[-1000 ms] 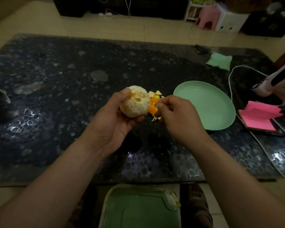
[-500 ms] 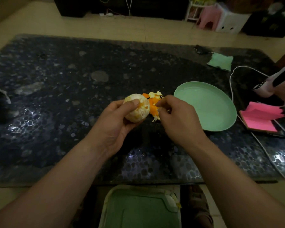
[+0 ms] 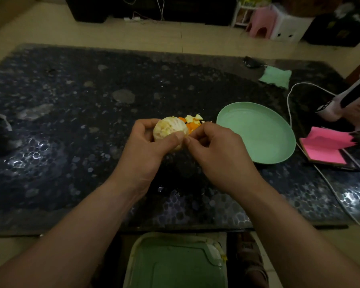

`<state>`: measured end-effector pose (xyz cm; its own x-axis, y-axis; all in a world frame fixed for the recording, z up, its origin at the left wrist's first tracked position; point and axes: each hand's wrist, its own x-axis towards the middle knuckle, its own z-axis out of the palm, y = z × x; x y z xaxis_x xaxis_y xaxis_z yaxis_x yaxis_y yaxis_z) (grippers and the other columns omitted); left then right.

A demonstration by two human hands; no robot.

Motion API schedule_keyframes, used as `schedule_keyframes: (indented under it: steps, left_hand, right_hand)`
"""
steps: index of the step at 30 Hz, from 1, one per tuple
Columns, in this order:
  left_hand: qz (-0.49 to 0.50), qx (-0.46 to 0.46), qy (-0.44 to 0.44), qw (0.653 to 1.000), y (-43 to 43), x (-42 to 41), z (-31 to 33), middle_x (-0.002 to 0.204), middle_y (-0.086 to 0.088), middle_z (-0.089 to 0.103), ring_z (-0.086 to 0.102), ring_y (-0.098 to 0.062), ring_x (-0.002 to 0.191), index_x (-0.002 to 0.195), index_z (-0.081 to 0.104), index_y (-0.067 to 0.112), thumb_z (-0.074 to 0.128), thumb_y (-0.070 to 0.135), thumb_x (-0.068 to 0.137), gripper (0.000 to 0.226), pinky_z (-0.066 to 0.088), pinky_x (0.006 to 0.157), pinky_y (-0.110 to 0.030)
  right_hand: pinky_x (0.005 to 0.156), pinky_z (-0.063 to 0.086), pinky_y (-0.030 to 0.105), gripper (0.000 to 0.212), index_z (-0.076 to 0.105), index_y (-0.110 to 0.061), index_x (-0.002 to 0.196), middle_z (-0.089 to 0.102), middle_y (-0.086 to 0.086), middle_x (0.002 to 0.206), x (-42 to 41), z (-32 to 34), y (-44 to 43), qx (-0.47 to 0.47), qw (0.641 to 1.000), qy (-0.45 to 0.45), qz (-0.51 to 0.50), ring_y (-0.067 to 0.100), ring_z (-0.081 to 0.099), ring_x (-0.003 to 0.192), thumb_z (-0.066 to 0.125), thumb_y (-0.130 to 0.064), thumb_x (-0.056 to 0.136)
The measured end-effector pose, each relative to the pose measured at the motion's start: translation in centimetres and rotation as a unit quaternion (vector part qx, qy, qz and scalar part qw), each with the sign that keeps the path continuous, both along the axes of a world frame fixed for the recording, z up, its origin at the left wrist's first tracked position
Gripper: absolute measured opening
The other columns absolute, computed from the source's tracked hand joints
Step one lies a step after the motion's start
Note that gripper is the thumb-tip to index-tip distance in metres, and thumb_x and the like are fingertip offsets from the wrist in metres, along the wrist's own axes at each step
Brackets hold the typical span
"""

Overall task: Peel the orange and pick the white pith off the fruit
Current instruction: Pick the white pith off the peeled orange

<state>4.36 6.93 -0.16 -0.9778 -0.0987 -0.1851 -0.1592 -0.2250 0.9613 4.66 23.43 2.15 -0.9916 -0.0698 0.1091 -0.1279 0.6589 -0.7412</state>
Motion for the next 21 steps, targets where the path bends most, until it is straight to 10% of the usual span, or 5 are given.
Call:
schedule_keyframes:
  steps: [16,21]
  left_hand:
    - [0.028,0.081,-0.032,0.996,-0.1,-0.1,1.1,0.112,-0.002,0.079,0.077,-0.019,0.106,0.129,0.057,0.009,0.084,0.029,0.068,0.070,0.062,0.096,-0.042]
    - [0.031,0.110,-0.049,0.992,-0.5,-0.2,1.2,0.125,-0.012,0.074,0.076,-0.022,0.110,0.132,0.056,0.006,0.082,0.026,0.072,0.068,0.063,0.092,-0.040]
  right_hand:
    - [0.058,0.052,0.022,0.028,0.072,-0.024,0.093,0.076,-0.003,0.085,-1.1,0.3,0.8,-0.137,0.988,-0.063,-0.030,0.005,0.069,0.069,0.051,-0.007,0.100]
    - [0.064,0.048,0.038,0.027,0.066,-0.020,0.090,0.068,-0.003,0.083,-2.3,-1.5,1.2,0.019,0.998,-0.047,-0.037,0.019,0.065,0.078,0.049,-0.031,0.108]
